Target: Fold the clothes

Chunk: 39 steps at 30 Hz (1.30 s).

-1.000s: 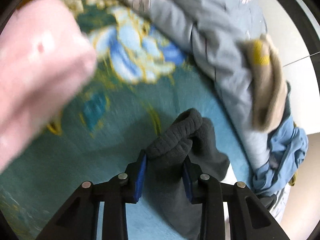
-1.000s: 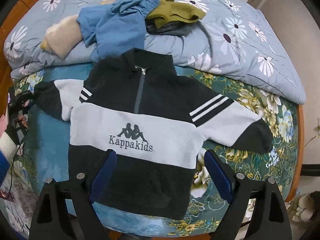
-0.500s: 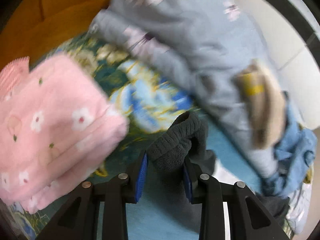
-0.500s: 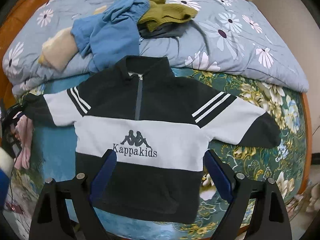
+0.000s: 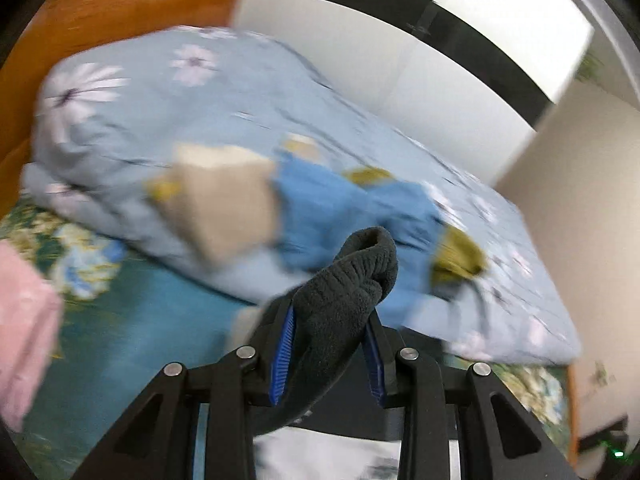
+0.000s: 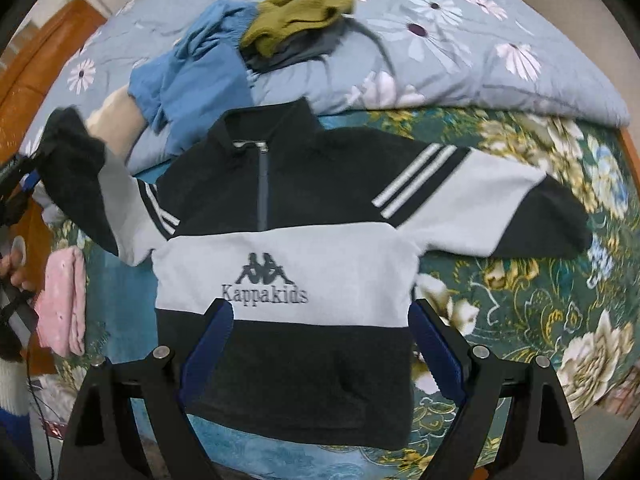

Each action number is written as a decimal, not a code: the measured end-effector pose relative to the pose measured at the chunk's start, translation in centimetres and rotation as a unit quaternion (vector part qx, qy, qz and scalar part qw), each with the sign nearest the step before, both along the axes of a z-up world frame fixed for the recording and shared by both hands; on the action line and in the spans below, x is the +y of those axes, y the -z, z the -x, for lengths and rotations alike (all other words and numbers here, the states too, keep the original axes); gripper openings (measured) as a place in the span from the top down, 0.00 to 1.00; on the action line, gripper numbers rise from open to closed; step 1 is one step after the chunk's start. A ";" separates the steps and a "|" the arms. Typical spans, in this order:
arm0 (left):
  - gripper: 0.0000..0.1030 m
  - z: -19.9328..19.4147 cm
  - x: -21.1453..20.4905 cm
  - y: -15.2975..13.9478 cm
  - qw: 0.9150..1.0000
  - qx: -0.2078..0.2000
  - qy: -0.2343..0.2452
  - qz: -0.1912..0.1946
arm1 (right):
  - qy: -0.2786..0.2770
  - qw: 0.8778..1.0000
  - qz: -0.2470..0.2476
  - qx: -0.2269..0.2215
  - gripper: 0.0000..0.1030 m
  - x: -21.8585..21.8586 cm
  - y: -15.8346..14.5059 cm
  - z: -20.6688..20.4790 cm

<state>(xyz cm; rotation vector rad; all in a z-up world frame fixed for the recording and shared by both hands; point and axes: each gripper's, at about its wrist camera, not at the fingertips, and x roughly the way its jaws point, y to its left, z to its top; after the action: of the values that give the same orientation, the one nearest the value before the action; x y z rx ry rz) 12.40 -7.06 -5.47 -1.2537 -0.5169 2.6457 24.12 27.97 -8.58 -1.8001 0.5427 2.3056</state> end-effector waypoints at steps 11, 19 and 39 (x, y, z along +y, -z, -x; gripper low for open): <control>0.67 -0.5 21.8 7.1 0.981 -0.096 0.164 0.038 | 0.104 0.993 0.047 -0.030 0.13 9.5 4.7 -5.9; 0.69 -0.1 29.8 15.5 0.949 -0.187 0.245 0.073 | 0.133 0.988 0.071 -0.045 0.13 11.8 7.5 -6.1; 0.62 2.3 5.9 16.8 0.955 -0.257 0.017 0.148 | 0.094 0.982 0.165 0.004 0.15 8.7 15.0 11.9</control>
<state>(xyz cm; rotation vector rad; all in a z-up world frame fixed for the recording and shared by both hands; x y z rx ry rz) 10.15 -1.18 -22.31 -2.0384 -0.1541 2.4149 12.19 36.65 -23.55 -1.7791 1.1027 2.1951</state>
